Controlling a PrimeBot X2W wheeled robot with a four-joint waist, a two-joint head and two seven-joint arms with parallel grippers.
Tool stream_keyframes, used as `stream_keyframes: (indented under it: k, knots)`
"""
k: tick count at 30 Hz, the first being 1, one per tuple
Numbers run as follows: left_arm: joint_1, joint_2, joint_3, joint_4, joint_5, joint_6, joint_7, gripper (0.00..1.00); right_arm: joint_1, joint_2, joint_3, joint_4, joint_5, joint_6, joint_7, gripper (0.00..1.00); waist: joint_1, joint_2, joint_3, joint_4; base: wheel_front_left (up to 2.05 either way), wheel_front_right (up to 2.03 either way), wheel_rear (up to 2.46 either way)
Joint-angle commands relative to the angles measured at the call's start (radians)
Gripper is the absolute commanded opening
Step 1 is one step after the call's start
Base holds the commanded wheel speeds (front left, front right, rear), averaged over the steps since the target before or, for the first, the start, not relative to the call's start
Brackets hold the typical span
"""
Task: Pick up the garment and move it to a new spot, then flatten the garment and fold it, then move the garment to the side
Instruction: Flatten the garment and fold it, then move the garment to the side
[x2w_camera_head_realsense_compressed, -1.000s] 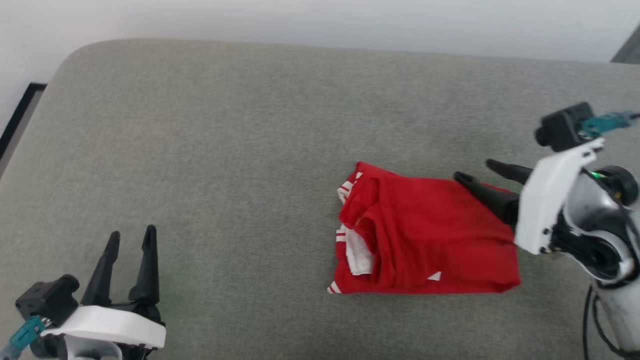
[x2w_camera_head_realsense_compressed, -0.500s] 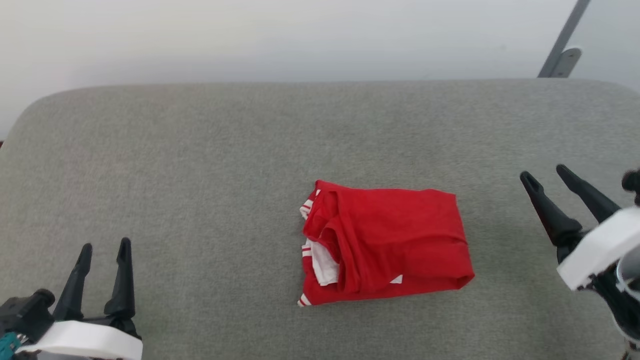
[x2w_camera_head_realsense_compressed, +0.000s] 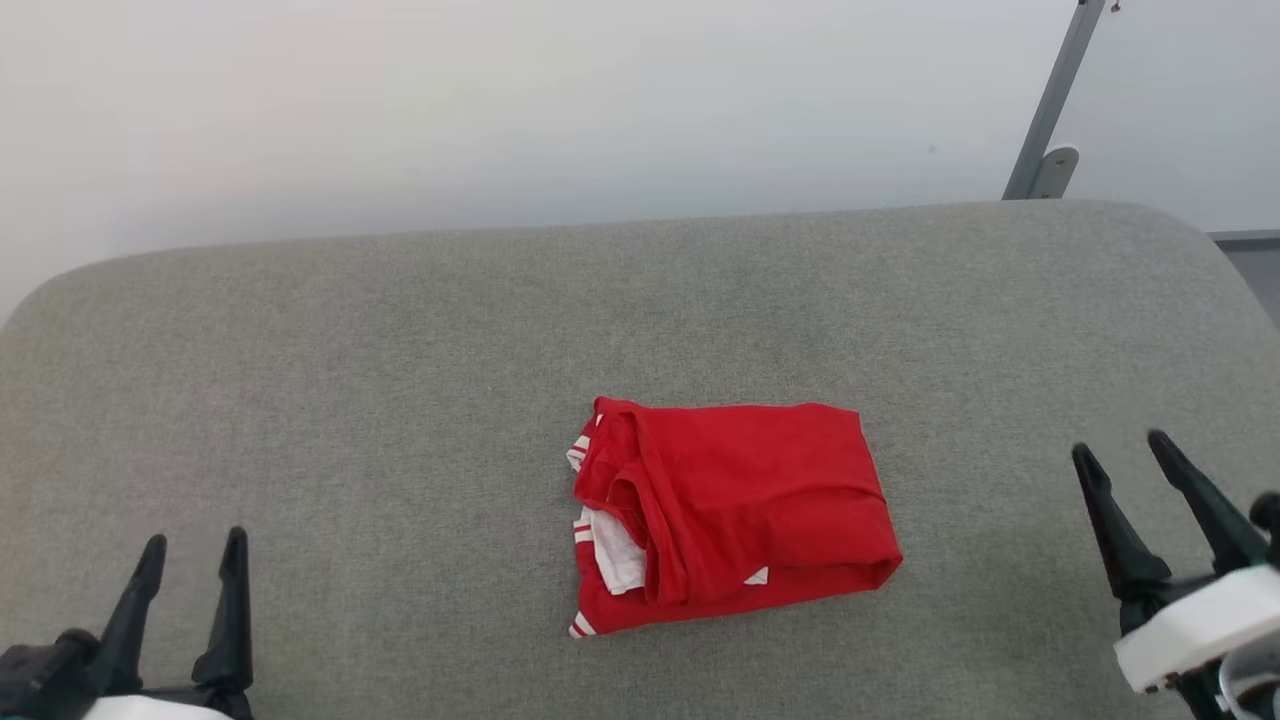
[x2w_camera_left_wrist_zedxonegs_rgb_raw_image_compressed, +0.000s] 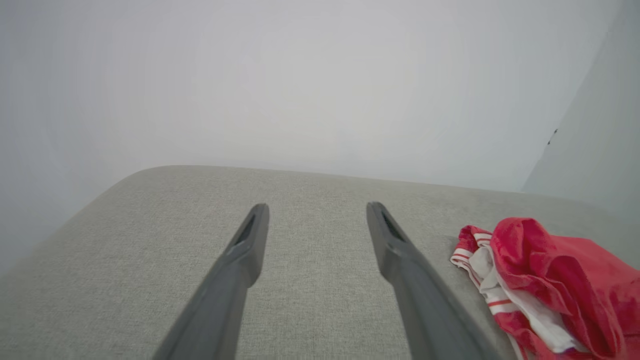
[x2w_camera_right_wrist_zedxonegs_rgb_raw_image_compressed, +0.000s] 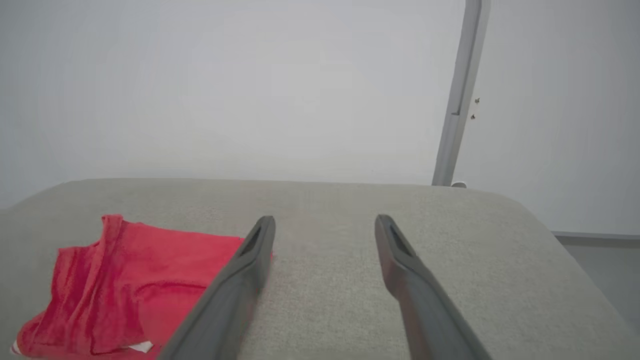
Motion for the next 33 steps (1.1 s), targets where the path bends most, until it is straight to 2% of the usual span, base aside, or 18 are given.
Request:
stream_keyframes:
  k: [1,6,14,25,33]
  knots:
    - [0.015,-0.003,0.01,-0.005,0.016,-0.006,-0.005,1.0,0.013,-0.002,0.002,0.019,-0.003,-0.001,-0.027,1.0,0.0,-0.0001,-0.004,-0.001,0.0,0.0,0.0]
    - [0.037,-0.017,0.032,-0.008,0.033,-0.016,-0.005,1.0,0.031,0.002,0.013,0.062,-0.008,-0.001,-0.103,1.0,0.0,-0.0001,-0.012,0.001,0.0,0.0,0.0]
    - [0.062,-0.032,0.046,0.008,0.045,-0.023,-0.005,1.0,0.061,0.018,-0.016,0.104,-0.004,-0.001,-0.144,1.0,0.0,-0.0001,-0.02,0.008,0.0,0.0,0.0]
    - [0.06,-0.027,0.025,0.014,0.023,-0.024,-0.005,1.0,0.072,0.028,-0.031,0.114,0.0,-0.001,-0.156,1.0,0.0,-0.0001,-0.019,0.01,0.0,0.0,0.0]
    - [0.038,-0.033,0.016,0.018,0.03,-0.024,-0.005,1.0,0.031,0.014,0.03,0.096,0.027,-0.001,-0.114,1.0,0.0,-0.0001,-0.011,0.023,0.0,0.0,0.0]
